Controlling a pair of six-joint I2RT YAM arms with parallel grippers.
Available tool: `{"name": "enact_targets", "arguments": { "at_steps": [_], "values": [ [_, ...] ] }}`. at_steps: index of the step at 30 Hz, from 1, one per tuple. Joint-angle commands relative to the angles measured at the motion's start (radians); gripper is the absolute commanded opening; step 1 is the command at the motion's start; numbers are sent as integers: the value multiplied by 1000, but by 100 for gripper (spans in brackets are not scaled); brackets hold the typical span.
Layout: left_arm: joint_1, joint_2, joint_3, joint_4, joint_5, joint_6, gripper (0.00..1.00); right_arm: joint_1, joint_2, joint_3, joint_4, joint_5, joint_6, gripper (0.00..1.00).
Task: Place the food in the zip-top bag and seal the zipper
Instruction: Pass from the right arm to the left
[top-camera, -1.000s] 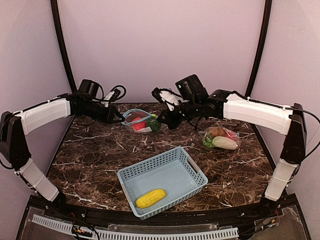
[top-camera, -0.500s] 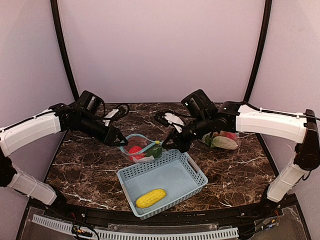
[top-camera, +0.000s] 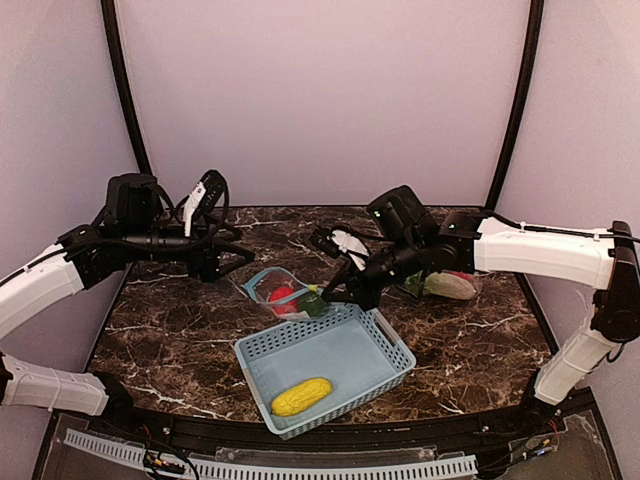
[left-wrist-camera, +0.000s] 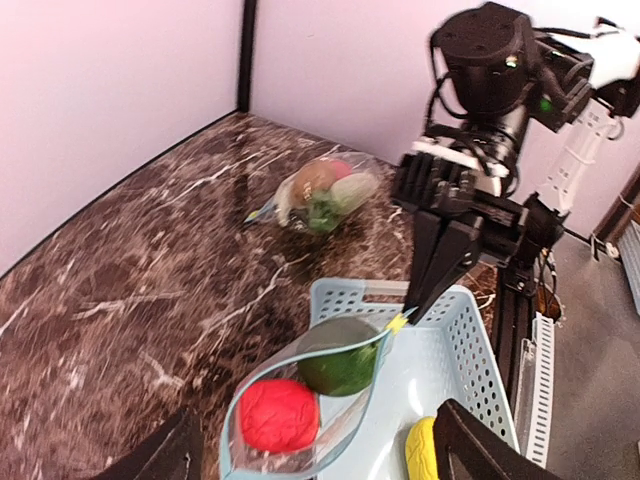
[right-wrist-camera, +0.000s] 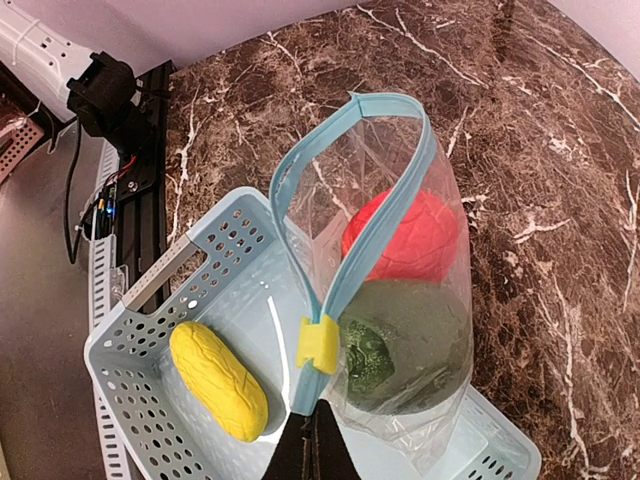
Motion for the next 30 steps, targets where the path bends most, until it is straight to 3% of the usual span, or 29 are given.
{"name": "enact_targets", "arguments": {
  "at_steps": [1,4,14,30],
  "values": [
    [-81,70,-54,225,192,117,79,5,-23,-19,61,-24,15,0],
    [-110,139,-47,300,208,150,72,5,-22,-18,63,-23,19,0],
    [-161,337,50,269,275,217,44,5,-23,-15,63,-22,18,0],
    [-198,463,82,214,266,225,29,5,-7,-9,74,-20,12,0]
  ]
}}
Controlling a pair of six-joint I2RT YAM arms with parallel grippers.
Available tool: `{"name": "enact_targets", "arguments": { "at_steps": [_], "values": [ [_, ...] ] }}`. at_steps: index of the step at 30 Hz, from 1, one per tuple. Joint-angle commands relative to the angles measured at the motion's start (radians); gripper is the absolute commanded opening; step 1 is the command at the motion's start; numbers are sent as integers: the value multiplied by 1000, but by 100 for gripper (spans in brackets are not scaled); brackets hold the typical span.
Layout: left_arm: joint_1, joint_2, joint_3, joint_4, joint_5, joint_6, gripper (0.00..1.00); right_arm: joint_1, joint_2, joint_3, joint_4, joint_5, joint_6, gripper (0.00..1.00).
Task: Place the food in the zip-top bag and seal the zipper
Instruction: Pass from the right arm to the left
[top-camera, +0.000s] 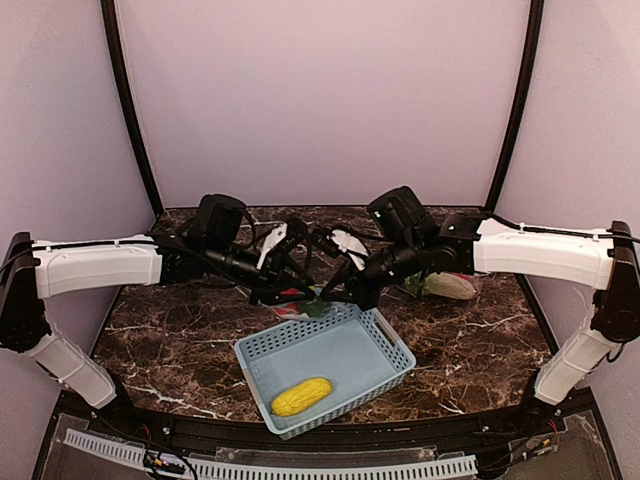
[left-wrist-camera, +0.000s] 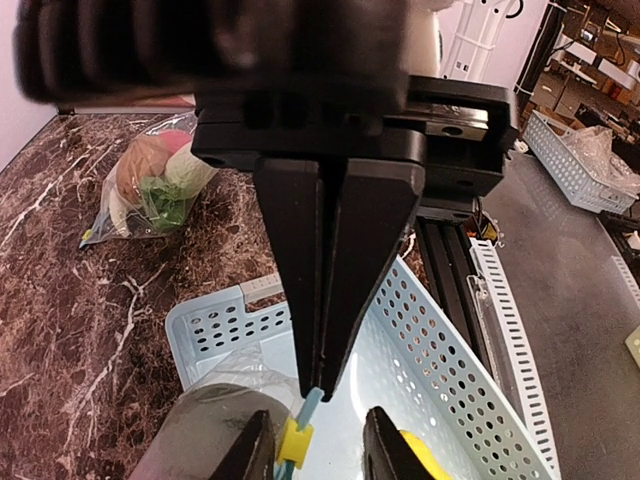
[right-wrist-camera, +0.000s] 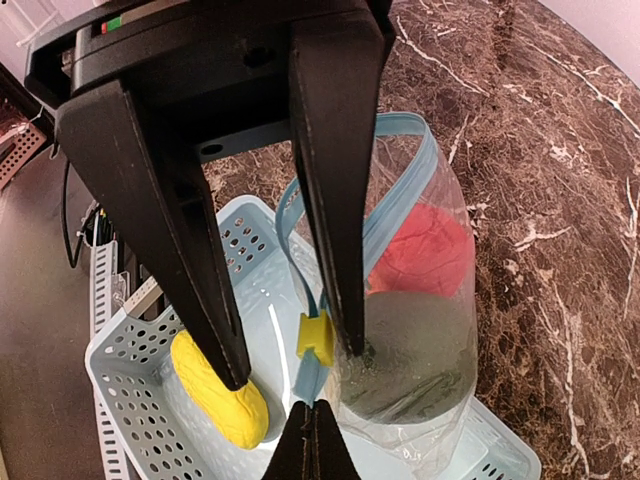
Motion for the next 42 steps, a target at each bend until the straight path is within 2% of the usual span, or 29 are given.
{"name": "enact_targets", "arguments": {
  "at_steps": [1,7,14,21,26,31,37,42],
  "values": [
    [-12,16,34,-44,7,18,27,5,-7,1,40,-10,5,0],
    [-17,19,33,-78,-24,50,18,5,-10,3,40,12,9,0],
    [-20,13,38,-115,-59,73,2,4,-9,-6,46,26,14,0],
    [-20,4,51,-134,-60,67,1,4,-40,-58,106,-4,17,0],
    [-20,5,89,-158,-1,43,1,4,-63,-84,148,-26,14,31],
    [-20,1,101,-166,18,33,1,5,-84,-105,184,-31,16,45],
    [-20,-1,105,-177,34,34,1,6,-74,-104,200,23,11,45],
    [-20,-4,107,-184,49,32,1,6,-58,-91,211,10,5,31]
  ]
}}
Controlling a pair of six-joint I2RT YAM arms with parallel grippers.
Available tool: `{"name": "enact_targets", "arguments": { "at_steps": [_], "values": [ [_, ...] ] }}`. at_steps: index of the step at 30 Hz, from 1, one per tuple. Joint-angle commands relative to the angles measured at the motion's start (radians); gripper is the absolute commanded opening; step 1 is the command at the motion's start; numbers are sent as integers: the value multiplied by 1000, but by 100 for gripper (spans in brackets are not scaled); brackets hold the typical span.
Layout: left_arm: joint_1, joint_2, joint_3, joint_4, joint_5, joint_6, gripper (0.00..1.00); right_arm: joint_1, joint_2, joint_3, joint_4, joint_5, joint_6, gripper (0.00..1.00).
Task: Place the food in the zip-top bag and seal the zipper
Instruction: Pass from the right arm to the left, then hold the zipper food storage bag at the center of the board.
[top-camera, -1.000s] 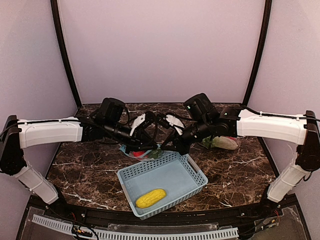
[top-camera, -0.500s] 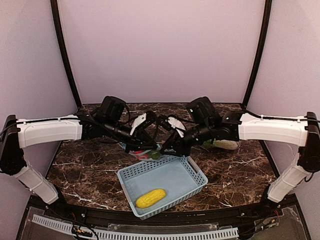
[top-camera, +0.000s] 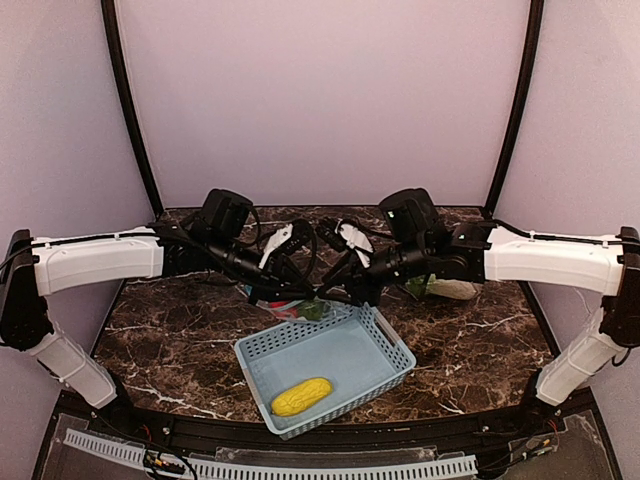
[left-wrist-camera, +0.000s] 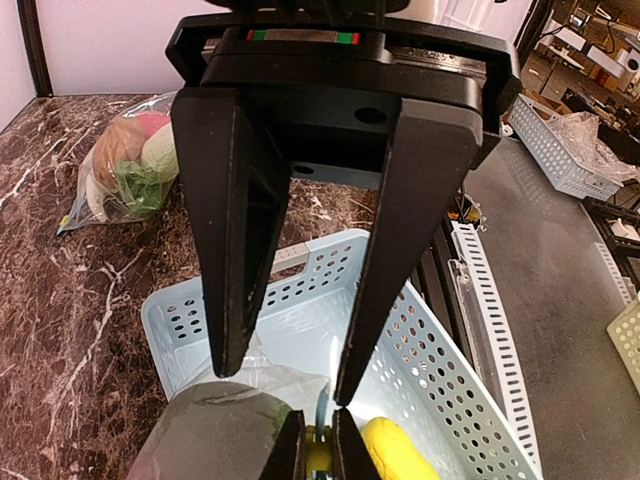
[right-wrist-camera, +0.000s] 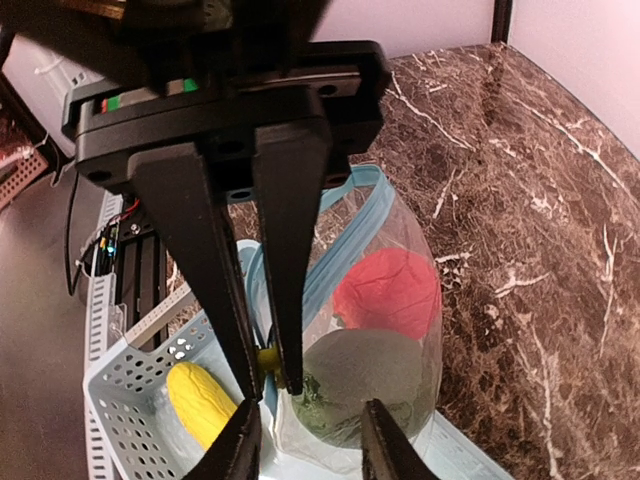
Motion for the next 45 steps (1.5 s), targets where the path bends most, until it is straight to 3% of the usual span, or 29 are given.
{"name": "enact_targets", "arguments": {
  "at_steps": [1,5,21,25,28,30,45],
  "values": [
    [-4,-26,27,-33,36,-8,0,6,6,-1,48,1,-9,28],
    [-5,-24,30,-42,33,-3,1,5,11,6,50,-32,-14,20],
    [-4,-17,37,-39,48,-11,1,6,40,-2,42,-121,-16,21],
    [-4,-19,37,-35,55,-14,1,6,51,-2,41,-126,-15,16],
    [-4,-18,34,-35,64,-15,1,6,50,-2,43,-122,-14,6],
    [-4,-19,33,-35,68,-17,1,6,46,-2,46,-110,-14,0],
    [4,-11,71,-150,-16,46,1,6,-47,-89,147,181,6,0]
  ]
}}
